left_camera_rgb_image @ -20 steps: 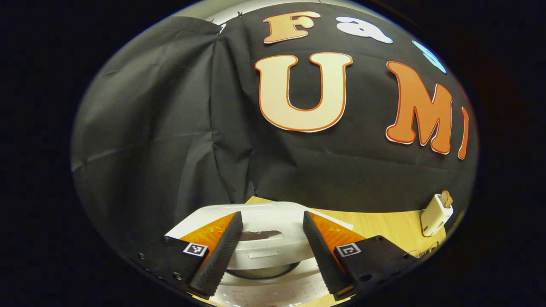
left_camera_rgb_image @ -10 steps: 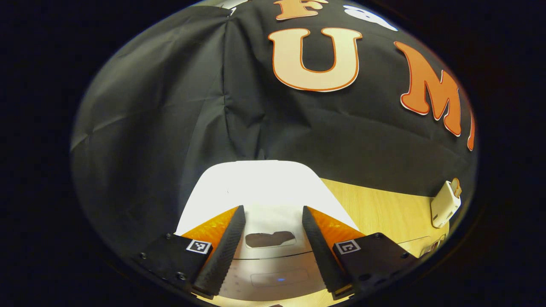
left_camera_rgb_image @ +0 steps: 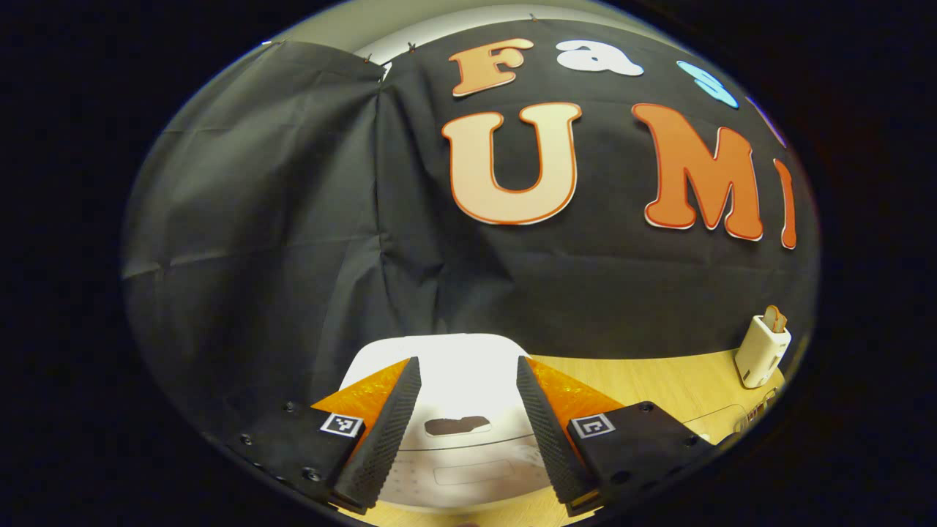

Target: Close the left gripper, press the button to open the rice cooker; take a wooden spoon from the chopstick holder with the right hand, scoop a spoonful of rice and pour it into the rice cooker, then put the wooden spoon back into the chopstick holder.

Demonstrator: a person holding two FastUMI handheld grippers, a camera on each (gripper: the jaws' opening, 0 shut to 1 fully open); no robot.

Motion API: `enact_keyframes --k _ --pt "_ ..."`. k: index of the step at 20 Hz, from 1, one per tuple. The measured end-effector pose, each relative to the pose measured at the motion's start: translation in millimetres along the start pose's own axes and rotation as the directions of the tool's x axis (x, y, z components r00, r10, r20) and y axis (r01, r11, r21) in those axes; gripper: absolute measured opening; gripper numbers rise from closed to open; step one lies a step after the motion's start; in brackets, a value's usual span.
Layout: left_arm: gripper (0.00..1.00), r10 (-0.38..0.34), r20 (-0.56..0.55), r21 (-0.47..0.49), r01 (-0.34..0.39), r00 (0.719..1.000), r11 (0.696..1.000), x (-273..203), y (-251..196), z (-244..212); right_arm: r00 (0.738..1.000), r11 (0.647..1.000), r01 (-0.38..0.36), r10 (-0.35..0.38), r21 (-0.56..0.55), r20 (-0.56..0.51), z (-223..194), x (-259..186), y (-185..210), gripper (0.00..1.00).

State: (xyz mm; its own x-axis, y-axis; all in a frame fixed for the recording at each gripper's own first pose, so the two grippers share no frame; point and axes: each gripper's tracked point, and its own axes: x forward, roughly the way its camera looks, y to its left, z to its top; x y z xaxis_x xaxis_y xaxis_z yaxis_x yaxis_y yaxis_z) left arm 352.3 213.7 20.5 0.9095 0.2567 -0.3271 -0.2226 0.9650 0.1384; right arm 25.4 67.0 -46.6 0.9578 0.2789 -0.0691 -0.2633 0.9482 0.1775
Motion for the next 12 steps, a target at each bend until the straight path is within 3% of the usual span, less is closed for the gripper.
enact_keyframes --k 9,10,12 --pt "0.93 -0.145 0.221 0.019 0.145 0.964 0.989 -29.8 -42.3 40.1 0.998 0.998 0.019 -0.016 -0.053 0.053 4.2 -10.4 10.4 0.83" --pt "0.93 -0.155 0.233 0.031 0.152 0.96 0.988 -32.9 -45.4 42.6 0.998 0.998 0.02 -0.016 -0.06 0.056 4.0 -11.7 11.8 0.88" --pt "0.93 -0.177 0.263 0.071 0.164 0.948 0.984 -42.4 -53.4 46.5 0.998 0.997 0.025 -0.02 -0.069 0.064 4.0 -13.6 13.1 0.83"
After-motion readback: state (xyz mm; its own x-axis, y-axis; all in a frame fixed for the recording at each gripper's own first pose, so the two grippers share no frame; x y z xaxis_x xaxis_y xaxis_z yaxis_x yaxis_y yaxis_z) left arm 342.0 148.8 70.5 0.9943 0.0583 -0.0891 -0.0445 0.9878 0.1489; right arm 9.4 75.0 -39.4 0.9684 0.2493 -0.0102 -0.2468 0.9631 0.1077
